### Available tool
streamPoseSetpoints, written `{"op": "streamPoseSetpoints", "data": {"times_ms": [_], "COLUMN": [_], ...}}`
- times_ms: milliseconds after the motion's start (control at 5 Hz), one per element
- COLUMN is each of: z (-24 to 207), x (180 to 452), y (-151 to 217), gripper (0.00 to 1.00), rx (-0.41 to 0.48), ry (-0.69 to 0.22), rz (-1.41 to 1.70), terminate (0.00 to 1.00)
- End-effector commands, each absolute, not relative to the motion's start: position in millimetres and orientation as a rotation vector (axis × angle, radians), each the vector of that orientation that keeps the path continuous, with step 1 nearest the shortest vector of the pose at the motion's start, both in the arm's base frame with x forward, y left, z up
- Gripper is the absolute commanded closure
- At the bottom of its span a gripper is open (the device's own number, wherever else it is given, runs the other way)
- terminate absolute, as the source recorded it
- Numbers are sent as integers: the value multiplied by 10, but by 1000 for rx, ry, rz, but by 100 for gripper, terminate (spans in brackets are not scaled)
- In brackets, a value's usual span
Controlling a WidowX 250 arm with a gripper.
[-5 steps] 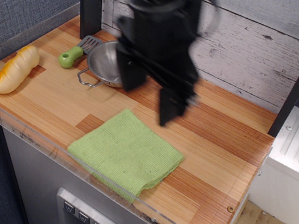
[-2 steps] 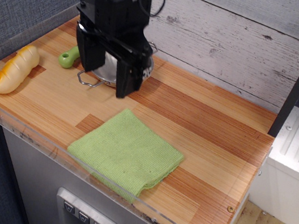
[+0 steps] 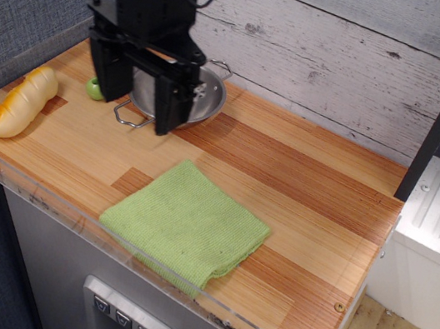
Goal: Move the cloth to the center of the table's close edge.
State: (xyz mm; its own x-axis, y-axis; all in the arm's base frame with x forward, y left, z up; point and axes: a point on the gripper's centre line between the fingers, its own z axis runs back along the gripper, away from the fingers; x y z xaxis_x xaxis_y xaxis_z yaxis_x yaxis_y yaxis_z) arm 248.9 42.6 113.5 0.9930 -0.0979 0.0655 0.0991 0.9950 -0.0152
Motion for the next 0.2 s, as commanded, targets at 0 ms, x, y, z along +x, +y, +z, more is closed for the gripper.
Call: {"op": "streamPoseSetpoints", "data": {"times_ms": [0], "z": [1264], "x": [2494], "y": [445], "gripper": [0], "rx": [-7], "ry": [-112], "rz": [-94], "terminate": [100]}}
